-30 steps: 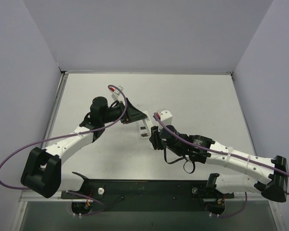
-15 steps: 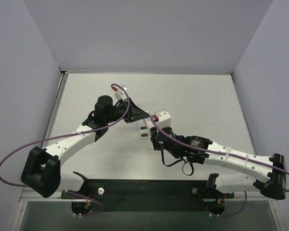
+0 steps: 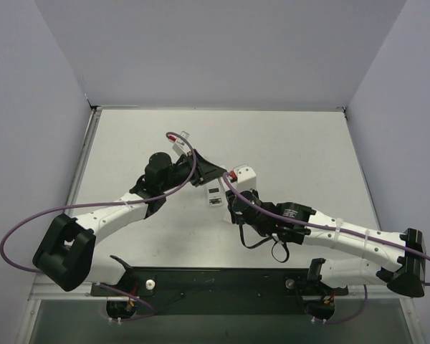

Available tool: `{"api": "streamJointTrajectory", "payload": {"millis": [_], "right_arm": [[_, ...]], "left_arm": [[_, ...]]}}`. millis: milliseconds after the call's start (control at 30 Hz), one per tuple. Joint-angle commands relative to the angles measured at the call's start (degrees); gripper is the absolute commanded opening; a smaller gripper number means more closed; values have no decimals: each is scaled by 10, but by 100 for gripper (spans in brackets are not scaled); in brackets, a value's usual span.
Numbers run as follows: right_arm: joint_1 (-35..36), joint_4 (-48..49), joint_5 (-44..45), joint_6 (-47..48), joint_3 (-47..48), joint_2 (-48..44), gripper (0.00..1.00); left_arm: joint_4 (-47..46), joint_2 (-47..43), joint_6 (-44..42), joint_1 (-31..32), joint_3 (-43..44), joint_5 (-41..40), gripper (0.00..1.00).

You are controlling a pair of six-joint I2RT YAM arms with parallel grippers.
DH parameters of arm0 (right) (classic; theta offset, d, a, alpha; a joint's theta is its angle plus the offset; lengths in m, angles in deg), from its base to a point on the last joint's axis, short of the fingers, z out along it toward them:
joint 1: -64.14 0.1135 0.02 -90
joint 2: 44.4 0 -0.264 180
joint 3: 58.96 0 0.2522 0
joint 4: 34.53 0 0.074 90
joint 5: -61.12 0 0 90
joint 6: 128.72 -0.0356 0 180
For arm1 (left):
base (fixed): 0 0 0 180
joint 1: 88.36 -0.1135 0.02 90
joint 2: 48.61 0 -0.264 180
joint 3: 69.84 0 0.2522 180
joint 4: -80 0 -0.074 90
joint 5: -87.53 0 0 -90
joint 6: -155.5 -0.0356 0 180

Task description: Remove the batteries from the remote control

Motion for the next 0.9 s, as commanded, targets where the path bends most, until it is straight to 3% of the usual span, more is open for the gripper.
{"api": "streamJointTrajectory", "payload": {"millis": [0, 167, 567, 700, 733, 867], "right_arm": [[-19, 124, 55, -13, 10, -17, 0], [-28, 133, 54, -19, 3, -21, 0], [-38, 147, 54, -28, -4, -20, 0], [-37, 145, 48, -29, -13, -27, 0], [-37, 145, 46, -29, -17, -31, 0], [-36, 158, 33, -27, -45, -45, 0]], "left_arm": [[-5, 5, 2, 43, -16, 57, 33], [-2, 10, -6, 54, -20, 49, 44], [-7, 18, -6, 67, -24, 46, 40], [44, -7, -33, 62, -7, 21, 55], [58, -15, -45, 56, -1, 14, 64], [123, -53, -49, 31, 22, -24, 68]]}}
